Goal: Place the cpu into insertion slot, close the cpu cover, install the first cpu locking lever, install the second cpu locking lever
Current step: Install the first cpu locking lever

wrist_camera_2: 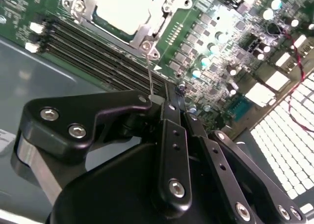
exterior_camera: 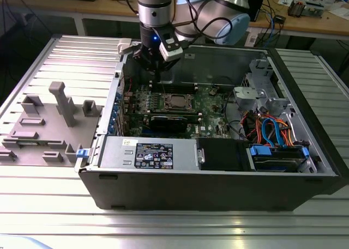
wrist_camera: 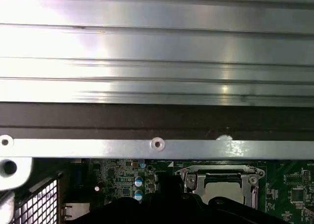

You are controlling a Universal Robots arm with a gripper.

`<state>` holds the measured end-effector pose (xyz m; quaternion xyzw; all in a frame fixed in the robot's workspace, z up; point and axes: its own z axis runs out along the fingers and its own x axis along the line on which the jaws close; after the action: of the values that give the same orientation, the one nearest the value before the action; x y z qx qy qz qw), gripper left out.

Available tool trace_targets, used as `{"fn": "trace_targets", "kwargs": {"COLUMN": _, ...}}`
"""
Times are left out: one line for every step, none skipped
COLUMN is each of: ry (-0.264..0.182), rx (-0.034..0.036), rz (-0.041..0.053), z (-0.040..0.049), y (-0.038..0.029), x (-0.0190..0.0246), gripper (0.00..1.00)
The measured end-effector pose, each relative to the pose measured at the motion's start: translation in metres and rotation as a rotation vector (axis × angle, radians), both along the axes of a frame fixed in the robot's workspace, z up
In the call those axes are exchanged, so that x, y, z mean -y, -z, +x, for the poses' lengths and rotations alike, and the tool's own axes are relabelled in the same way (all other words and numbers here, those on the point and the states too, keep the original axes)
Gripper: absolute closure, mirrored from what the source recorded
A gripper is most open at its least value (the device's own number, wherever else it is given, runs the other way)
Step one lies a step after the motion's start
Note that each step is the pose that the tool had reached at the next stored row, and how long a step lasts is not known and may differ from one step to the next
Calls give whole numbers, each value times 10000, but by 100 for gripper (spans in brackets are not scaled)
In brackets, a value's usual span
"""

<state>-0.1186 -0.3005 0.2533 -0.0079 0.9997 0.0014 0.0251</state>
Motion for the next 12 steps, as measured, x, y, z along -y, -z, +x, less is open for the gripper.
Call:
{"fn": "trace_targets", "kwargs": {"ry": -1, "rx": 0, "rz": -1, "z": 19, "y": 0, "x": 0, "gripper": 89}}
{"fn": "trace_targets", "kwargs": {"ry": -1, "rx": 0, "rz": 0, "z": 40, "y": 0, "x": 0, "gripper": 89}}
{"fn": "trace_targets", "kwargs": {"ry": -3, "rx": -1, "rz": -1, "z": 65, "y": 0, "x": 0, "gripper": 89}}
{"fn": "trace_targets", "kwargs": {"ry": -1, "rx": 0, "rz": 0, "z": 83, "y": 0, "x": 0, "gripper": 89}}
{"fn": "trace_targets", "kwargs": {"ry": -1, "rx": 0, "rz": 0, "z": 107, "y": 0, "x": 0, "gripper": 89}}
{"fn": "trace_targets", "kwargs": {"ry": 0, "rx": 1, "rz": 0, "z": 132, "y": 0, "x": -1, "gripper": 89}}
{"fn": "trace_targets", "kwargs": {"ry": -2, "rx": 0, "rz": -1, "z": 161, "y": 0, "x": -1, "gripper": 89}}
{"fn": "trace_targets", "kwargs": {"ry": -2, "rx": 0, "rz": -1, "z": 172, "y": 0, "x": -1, "gripper": 89}}
{"fn": "trace_targets", "kwargs": {"ry": -2, "rx": -1, "rz": -2, "z": 181, "y": 0, "x": -1, "gripper": 89}}
{"fn": "trace_targets", "kwargs": {"ry": -1, "rx": -1, "rz": -2, "z": 189, "y": -1, "x": -1, "gripper": 89}}
{"fn": "trace_targets", "kwargs": {"ry": -1, "rx": 0, "rz": -1, "z": 198, "y": 0, "x": -1, "gripper": 89}}
{"fn": "trace_targets", "kwargs": {"ry": -1, "rx": 1, "rz": -1, "z": 208, "y": 0, "x": -1, "gripper": 89}}
